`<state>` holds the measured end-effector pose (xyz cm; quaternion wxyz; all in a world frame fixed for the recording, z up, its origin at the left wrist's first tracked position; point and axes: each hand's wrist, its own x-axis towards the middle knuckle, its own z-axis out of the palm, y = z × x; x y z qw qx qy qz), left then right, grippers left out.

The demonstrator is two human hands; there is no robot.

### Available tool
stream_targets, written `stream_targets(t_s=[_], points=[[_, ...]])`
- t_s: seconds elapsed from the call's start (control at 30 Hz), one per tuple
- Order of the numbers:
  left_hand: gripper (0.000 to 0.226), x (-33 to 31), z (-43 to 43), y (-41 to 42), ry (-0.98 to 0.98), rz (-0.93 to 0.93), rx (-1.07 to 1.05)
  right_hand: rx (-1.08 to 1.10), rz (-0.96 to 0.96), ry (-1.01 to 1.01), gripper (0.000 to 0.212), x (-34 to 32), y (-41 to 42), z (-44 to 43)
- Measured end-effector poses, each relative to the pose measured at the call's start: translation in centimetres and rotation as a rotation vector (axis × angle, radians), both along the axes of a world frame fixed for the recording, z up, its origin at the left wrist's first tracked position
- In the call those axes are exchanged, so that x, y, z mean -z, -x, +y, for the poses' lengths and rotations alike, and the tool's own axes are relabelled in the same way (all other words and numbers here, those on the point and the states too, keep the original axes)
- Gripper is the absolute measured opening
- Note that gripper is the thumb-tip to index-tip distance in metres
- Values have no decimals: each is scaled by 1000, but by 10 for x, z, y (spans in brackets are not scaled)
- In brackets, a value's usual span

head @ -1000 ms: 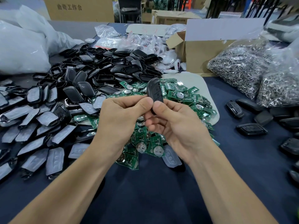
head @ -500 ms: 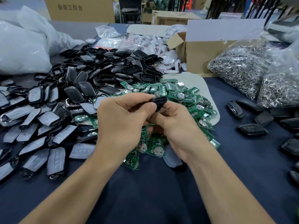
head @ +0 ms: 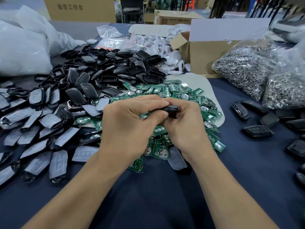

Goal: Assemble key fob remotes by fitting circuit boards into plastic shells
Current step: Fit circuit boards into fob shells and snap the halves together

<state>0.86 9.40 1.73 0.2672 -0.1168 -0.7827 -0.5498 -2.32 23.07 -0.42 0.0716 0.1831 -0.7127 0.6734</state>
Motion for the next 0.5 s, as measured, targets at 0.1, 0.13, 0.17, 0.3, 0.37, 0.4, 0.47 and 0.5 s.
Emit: stream_targets(t_s=[0.1, 0.13, 0.17, 0.3, 0.37, 0.4, 0.47, 0.5], points=[[42, 1, -4, 3, 1, -58, 34, -12, -37, 41, 41, 1, 1, 1], [42, 1, -5, 5, -13, -77, 41, -26, -61, 67, 42, 1, 0, 1], [43, 2, -6, 6, -29, -89, 42, -51, -89, 104, 40, 1, 0, 1], [39, 5, -1, 9, -120, -116, 112, -204, -230, 310, 32, -4, -4, -1], [35, 7, 3, 7, -191, -141, 153, -269, -289, 380, 33, -5, -5, -1], [33, 8, 4, 7, -220, -150, 164, -296, -299, 403, 33, -6, -5, -1], [29, 9, 6, 7, -254, -149, 178, -326, -289, 429, 31, -7, -6, -1], [29, 9, 7, 6, -263, -138, 186, -327, -281, 432, 30, -7, -7, -1]])
